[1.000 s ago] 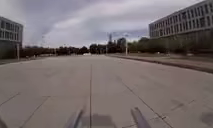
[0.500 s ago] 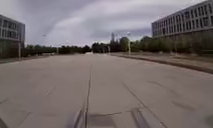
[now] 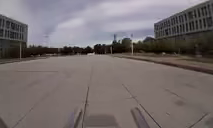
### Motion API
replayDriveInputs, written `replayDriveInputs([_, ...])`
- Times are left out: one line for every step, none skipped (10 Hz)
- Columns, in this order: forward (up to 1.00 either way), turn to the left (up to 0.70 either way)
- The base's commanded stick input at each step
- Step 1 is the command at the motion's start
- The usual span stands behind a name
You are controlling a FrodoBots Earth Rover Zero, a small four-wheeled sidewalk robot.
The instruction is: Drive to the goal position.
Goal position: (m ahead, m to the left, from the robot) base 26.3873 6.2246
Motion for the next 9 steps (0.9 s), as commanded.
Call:
replayDriveInputs([1.00, 0.00])
replayDriveInputs([1.00, 0.00])
replayDriveInputs([1.00, 0.00])
replayDriveInputs([1.00, 0.00])
replayDriveInputs([1.00, -0.23])
replayDriveInputs([1.00, -0.27])
replayDriveInputs([1.00, -0.26])
replayDriveInputs([1.00, -0.12])
replayDriveInputs([1.00, 0.00])
